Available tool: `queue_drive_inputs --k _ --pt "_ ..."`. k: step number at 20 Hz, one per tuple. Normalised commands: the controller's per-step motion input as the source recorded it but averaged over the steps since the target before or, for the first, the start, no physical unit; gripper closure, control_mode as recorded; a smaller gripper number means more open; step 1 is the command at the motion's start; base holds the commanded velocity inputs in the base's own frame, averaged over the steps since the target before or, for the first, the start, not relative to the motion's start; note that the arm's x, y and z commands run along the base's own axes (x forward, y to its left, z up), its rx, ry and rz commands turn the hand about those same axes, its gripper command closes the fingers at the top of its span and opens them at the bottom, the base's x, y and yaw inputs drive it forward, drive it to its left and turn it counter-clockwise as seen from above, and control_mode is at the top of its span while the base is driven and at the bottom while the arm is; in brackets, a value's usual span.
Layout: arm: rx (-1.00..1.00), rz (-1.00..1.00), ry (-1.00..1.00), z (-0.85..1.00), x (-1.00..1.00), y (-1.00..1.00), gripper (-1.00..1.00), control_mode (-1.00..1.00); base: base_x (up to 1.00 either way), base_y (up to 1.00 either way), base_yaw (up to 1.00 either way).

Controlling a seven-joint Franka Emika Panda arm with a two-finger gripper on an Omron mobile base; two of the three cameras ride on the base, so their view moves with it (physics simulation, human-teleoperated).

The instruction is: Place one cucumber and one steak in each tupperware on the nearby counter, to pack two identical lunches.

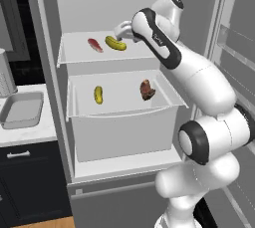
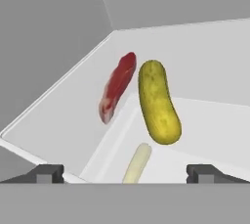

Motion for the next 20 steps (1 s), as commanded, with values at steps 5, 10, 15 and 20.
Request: queue_drive_inputs --k 5,10,15,20 --pt "0.00 0.07 0.00 -0.06 0.31 0.00 -1.00 -1.00 0.00 0.00 0.00" --pt "0.00 0.07 0.00 0.00 0.35 0.01 -1.00 -1.00 0.00 0.00 0.00" --pt "0.00 0.04 0.00 -0.02 0.33 0.05 -1.00 -1.00 0.00 0.00 0.00" --pt "0.00 0.00 0.01 -0.11 0.32 0.04 -1.00 -1.00 0.00 0.00 0.00"
